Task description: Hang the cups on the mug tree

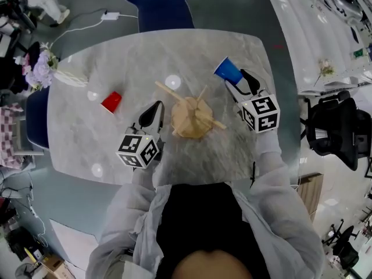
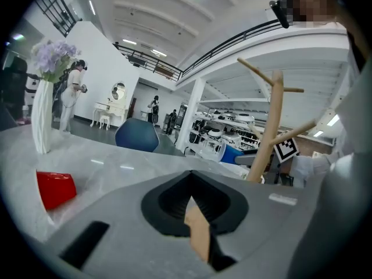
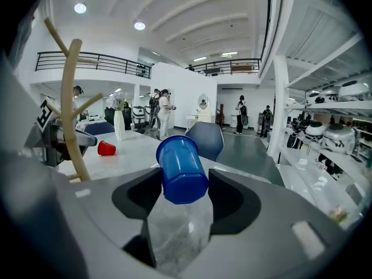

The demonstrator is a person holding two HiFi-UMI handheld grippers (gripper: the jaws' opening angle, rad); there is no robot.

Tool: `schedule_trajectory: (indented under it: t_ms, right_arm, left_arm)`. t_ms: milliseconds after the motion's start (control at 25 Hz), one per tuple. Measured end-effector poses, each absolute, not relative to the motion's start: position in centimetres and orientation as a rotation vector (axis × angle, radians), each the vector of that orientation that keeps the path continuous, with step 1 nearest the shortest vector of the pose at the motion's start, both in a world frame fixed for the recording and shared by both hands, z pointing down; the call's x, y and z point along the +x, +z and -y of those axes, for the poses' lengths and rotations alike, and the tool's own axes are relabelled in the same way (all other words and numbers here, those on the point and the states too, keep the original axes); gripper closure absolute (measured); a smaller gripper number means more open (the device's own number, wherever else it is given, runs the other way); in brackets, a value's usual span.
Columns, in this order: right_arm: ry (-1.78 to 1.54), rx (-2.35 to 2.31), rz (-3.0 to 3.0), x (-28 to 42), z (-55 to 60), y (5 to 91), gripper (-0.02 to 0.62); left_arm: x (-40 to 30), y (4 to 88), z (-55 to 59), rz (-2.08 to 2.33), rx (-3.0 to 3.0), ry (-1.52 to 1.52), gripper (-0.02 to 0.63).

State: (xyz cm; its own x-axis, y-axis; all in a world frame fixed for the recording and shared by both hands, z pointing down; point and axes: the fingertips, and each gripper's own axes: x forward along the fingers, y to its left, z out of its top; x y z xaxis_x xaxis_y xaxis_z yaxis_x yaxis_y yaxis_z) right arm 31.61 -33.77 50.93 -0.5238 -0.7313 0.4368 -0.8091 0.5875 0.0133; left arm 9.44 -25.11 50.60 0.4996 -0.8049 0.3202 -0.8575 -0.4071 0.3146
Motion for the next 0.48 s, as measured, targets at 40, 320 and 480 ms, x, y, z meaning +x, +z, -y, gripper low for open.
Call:
schedule_trajectory:
  t_ms: [40, 320, 480]
  right_arm:
    - [0.270, 1.248, 2.431, 31.6, 33.1, 50.3, 0.330]
    - [0.237, 1.253, 2.514, 31.5, 28.3, 45.4, 0.331]
    - [0.206, 1.257, 2.534, 31.5, 25.5, 43.3, 0.331]
  left_arm:
    - [9.3, 50.2, 24.7, 1.376, 2.314, 0.161, 0.606]
    - [9.0, 48.0, 21.8, 1.380, 2.346, 0.163, 0.606]
    - [8.9, 47.1, 20.0, 1.374, 2.361, 0.166, 0.606]
